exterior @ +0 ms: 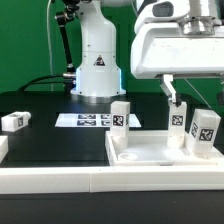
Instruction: Assemble square table
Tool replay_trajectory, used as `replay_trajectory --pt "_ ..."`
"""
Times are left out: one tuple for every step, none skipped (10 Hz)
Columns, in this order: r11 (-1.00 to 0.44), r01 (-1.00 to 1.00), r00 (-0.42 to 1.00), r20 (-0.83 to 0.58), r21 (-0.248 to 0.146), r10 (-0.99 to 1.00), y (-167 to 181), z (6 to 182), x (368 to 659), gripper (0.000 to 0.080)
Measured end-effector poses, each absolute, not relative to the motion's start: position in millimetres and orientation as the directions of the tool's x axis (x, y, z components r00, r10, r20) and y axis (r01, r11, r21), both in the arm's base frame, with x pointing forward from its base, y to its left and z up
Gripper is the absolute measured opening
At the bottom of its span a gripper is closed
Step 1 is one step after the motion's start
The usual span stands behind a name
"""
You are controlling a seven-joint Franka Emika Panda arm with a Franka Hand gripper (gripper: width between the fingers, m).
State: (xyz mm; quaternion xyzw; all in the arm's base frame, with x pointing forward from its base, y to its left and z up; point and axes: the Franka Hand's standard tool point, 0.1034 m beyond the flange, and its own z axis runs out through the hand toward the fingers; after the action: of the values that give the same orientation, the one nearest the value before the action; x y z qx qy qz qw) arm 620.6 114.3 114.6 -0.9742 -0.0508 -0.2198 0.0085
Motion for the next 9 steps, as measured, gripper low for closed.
replay_trajectory --pt "-0.995 0.103 0.899 0.428 0.006 0.095 114 113.4 620 0.0649" --pt "-0.995 0.103 0.901 0.424 0.007 0.096 114 111.8 619 0.0649" --pt "-0.995 0.100 0.940 0.327 0.009 0.098 112 99.5 612 0.0649" --pt "-0.995 0.099 0.968 0.229 0.012 0.099 112 95.5 612 0.0649" --pt "-0.995 0.095 0.981 0.166 0.014 0.096 111 96.1 614 0.0649" --pt "-0.996 0.094 0.990 0.106 0.014 0.095 110 95.8 612 0.0649" --pt "-0.996 0.092 0.995 0.046 0.016 0.092 109 92.7 609 0.0649" --pt "-0.996 0.090 0.994 -0.061 0.020 0.088 107 89.6 607 0.0649" --pt "-0.996 0.084 0.993 -0.086 0.021 0.082 109 91.2 612 0.0649"
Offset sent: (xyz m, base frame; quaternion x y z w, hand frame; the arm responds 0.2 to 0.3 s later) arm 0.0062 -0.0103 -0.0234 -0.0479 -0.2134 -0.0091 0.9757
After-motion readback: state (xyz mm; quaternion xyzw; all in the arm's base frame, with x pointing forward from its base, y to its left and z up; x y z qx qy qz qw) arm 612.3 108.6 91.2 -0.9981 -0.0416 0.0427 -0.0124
